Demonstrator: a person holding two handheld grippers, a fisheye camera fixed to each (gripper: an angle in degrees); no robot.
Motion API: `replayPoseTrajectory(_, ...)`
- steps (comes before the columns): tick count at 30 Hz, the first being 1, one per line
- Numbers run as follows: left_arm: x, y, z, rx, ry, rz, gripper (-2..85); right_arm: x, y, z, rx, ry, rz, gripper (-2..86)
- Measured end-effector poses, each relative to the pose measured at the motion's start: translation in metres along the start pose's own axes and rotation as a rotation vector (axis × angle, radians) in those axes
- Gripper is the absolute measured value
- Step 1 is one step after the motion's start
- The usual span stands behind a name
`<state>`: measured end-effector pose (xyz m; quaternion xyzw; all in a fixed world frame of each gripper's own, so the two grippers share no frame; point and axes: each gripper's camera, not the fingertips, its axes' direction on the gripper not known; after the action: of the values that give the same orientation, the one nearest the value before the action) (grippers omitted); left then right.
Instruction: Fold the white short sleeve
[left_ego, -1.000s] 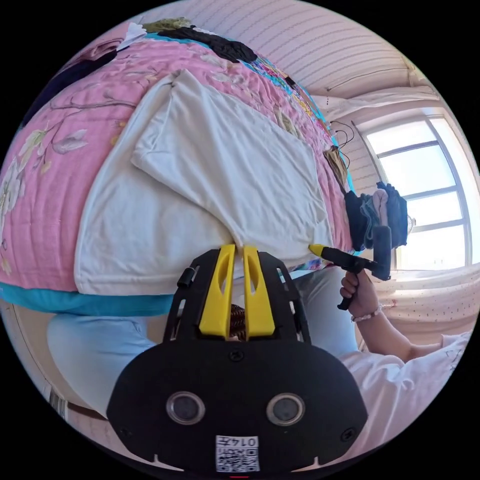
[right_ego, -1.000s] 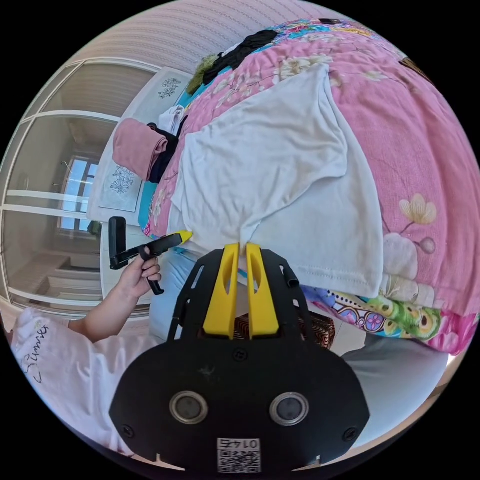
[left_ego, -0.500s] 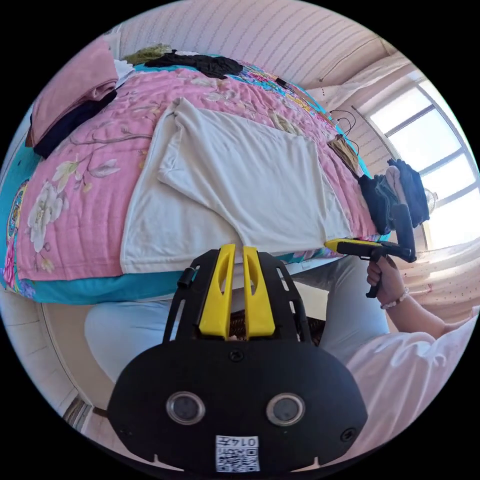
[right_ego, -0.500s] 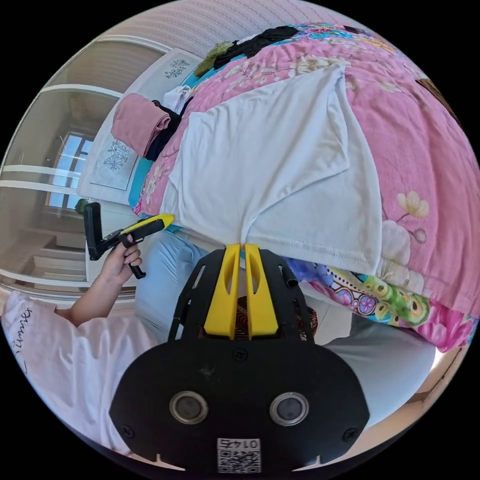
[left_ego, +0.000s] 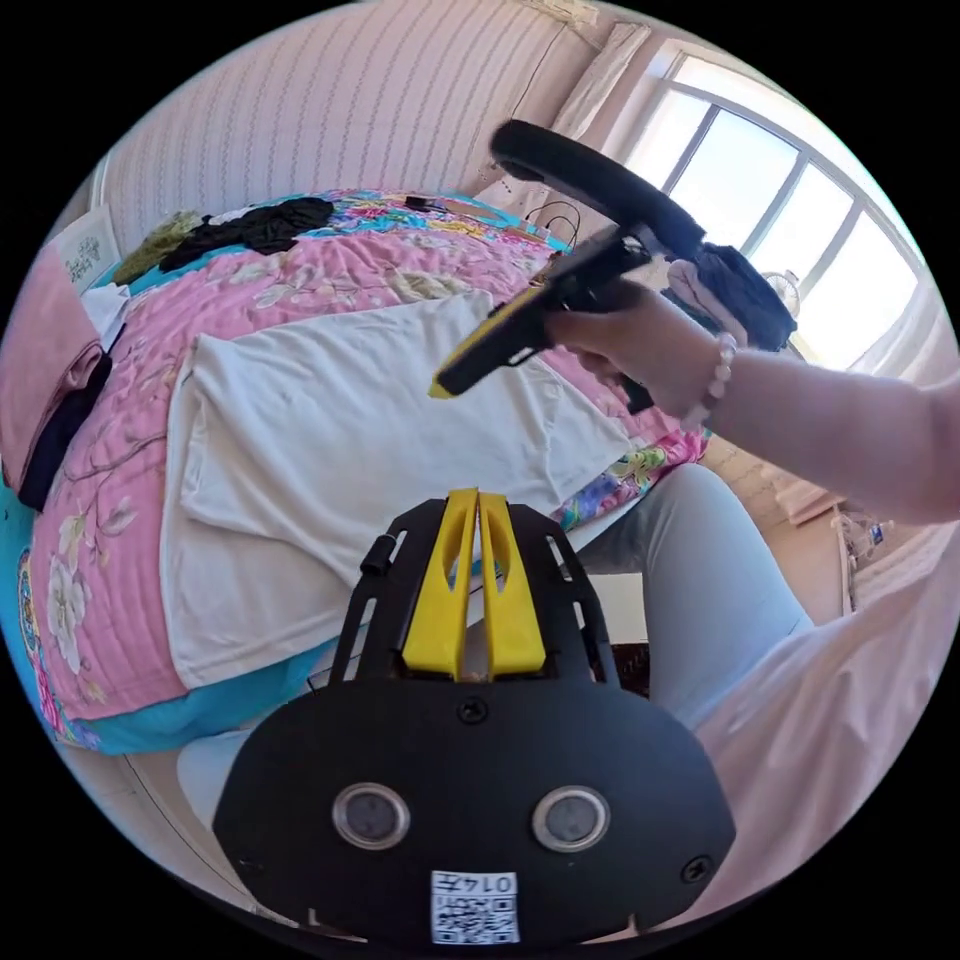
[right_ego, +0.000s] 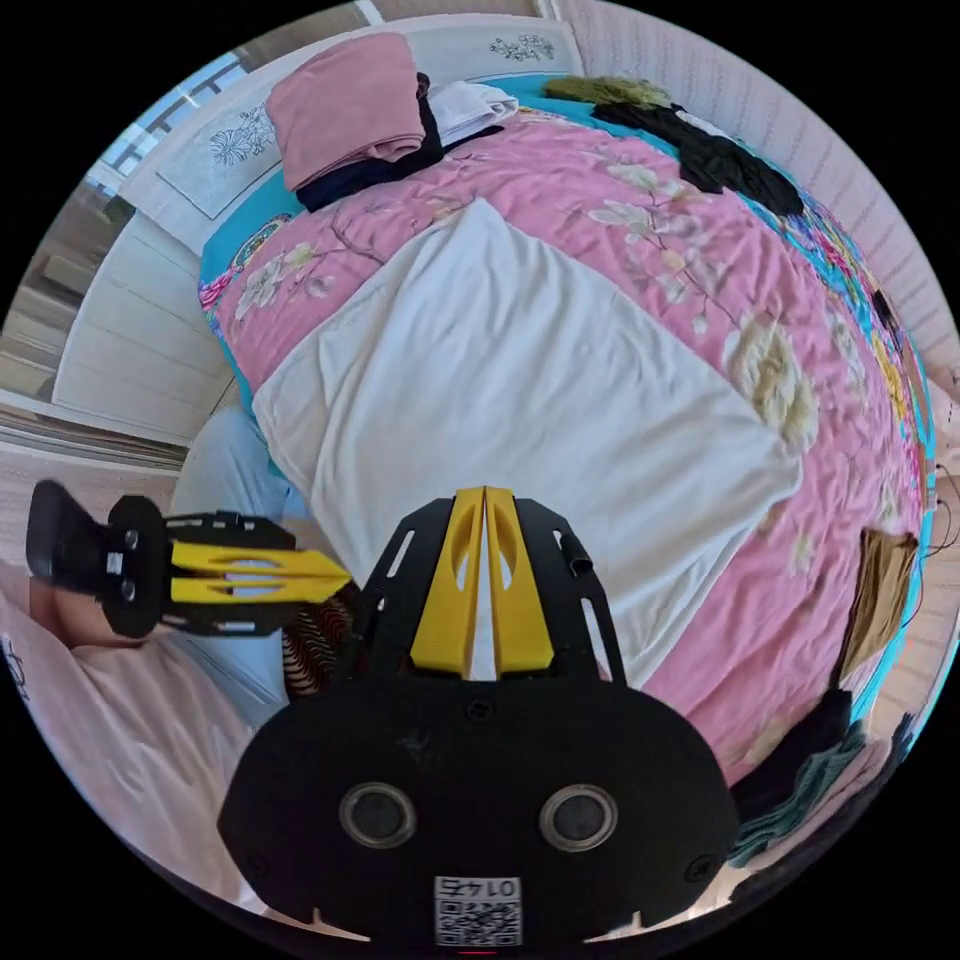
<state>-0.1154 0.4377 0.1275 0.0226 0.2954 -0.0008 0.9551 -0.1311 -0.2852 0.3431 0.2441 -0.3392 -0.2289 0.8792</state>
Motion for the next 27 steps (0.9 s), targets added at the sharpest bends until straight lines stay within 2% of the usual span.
replayPoseTrajectory(3, 0.01, 0.007, 0.03, -0.046, -0.075, 0.052, -1.0, 0.002, -0.054, 0.013, 0.034, 0.113, -0.003, -0.3)
replayPoseTrajectory(5, 0.011, 0.015, 0.056, -0.119, -0.077, 0.054, -1.0, 0.006, -0.08, 0.047, -0.047, 0.158, 0.015, -0.3)
replayPoseTrajectory(6, 0.01, 0.024, 0.072, -0.159, -0.054, 0.049, -1.0, 0.012, -0.092, 0.086, -0.164, 0.156, 0.044, -0.3)
replayPoseTrajectory(10, 0.008, 0.058, 0.078, -0.059, -0.012, 0.076, -1.0, 0.022, -0.089, 0.101, -0.05, 0.096, 0.181, -0.4)
replayPoseTrajectory(15, 0.014, 0.087, 0.08, -0.025, 0.012, 0.122, -1.0, 0.037, -0.099, 0.094, -0.104, -0.002, 0.134, -0.4)
replayPoseTrajectory(20, 0.035, 0.108, 0.075, 0.0, -0.079, 0.175, -1.0, 0.046, -0.138, 0.066, -0.044, 0.118, 0.052, -0.4)
replayPoseTrajectory(21, 0.04, 0.114, 0.089, -0.052, -0.082, 0.19, -1.0, 0.055, -0.15, 0.071, -0.071, 0.141, 0.058, -0.4)
replayPoseTrajectory(23, 0.047, 0.127, 0.097, -0.02, -0.109, 0.21, -1.0, 0.07, -0.165, 0.09, -0.16, 0.145, 0.076, -0.4)
replayPoseTrajectory(27, 0.061, 0.15, 0.107, 0.008, -0.159, 0.225, -1.0, 0.108, -0.184, 0.101, -0.258, 0.035, 0.207, -0.4)
